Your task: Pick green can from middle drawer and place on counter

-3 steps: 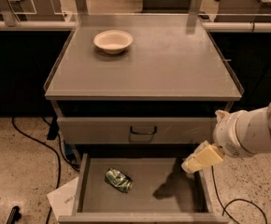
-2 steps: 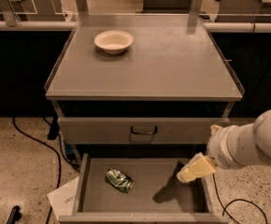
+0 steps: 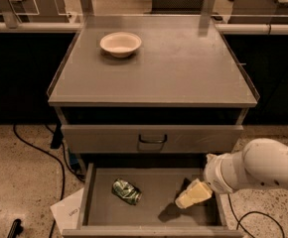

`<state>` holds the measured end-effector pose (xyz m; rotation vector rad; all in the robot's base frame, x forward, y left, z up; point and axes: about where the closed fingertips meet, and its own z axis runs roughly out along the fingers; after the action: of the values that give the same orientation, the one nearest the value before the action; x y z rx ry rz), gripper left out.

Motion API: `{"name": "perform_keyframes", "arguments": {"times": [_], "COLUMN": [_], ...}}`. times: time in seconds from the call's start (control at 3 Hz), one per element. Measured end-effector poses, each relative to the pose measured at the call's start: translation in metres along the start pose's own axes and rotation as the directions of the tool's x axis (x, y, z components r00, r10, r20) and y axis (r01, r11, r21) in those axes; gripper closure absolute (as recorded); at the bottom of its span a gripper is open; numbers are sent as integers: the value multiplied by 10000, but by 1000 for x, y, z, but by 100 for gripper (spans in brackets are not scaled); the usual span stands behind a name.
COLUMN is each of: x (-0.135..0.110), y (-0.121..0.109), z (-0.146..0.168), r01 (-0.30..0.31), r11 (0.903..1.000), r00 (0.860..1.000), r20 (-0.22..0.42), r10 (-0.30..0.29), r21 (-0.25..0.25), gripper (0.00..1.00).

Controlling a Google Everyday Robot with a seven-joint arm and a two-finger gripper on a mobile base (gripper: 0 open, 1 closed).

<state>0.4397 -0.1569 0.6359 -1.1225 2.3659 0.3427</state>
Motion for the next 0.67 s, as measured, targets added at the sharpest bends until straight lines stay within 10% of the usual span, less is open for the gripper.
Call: {"name": "perform_keyframes", "arguments": {"times": [0.67], "x": [2], "y": [7], "z": [30], "r01": [153], "r11": [9986], "r00": [9996], "r20": [226], "r10": [-142], "r21": [-513], "gripper": [0]}}
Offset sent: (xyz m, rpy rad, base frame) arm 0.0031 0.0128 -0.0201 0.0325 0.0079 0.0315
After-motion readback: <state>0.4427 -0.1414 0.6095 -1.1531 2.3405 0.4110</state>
